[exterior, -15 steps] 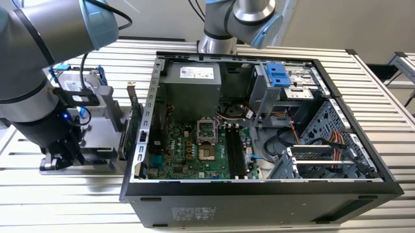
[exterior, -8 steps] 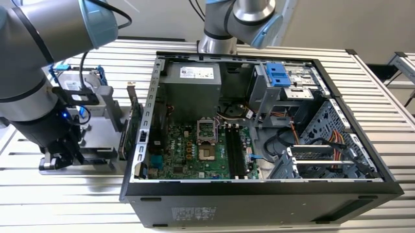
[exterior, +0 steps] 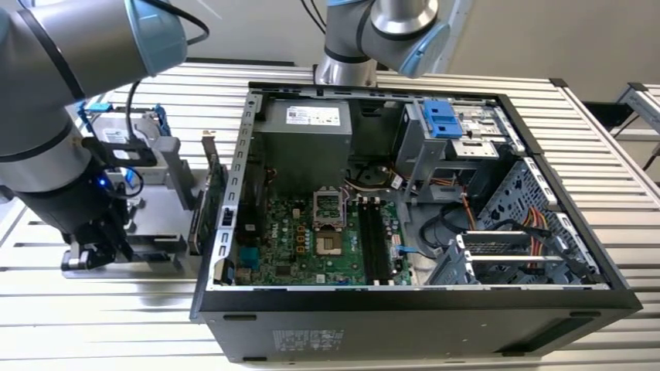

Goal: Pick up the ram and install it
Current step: 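Pick up the ram and move it above insertion slot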

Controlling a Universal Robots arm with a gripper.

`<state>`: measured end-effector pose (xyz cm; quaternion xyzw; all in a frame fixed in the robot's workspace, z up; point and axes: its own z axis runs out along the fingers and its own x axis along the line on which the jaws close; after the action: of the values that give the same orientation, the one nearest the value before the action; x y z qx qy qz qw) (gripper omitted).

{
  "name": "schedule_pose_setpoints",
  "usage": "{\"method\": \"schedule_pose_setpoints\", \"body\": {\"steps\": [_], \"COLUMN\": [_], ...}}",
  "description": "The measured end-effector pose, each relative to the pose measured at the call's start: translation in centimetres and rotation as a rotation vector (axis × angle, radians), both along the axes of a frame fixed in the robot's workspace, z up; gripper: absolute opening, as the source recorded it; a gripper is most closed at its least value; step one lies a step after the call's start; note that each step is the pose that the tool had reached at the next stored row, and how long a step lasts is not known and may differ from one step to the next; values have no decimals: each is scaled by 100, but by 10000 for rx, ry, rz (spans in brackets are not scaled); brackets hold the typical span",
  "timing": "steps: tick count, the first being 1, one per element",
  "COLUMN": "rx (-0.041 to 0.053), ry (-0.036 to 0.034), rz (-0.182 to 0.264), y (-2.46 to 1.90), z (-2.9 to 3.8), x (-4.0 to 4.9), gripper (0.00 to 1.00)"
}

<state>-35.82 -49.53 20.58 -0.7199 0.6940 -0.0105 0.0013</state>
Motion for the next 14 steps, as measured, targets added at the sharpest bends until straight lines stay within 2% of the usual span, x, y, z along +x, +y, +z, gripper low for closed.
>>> {"method": "schedule_pose_setpoints", "body": {"steps": [7, 14], "rx": [-1, 0], "ry": [2, 1], "rz": [0, -2], "y": [0, 0], "z": [27, 88], "x": [-5, -9], "gripper": [0, 0]}}
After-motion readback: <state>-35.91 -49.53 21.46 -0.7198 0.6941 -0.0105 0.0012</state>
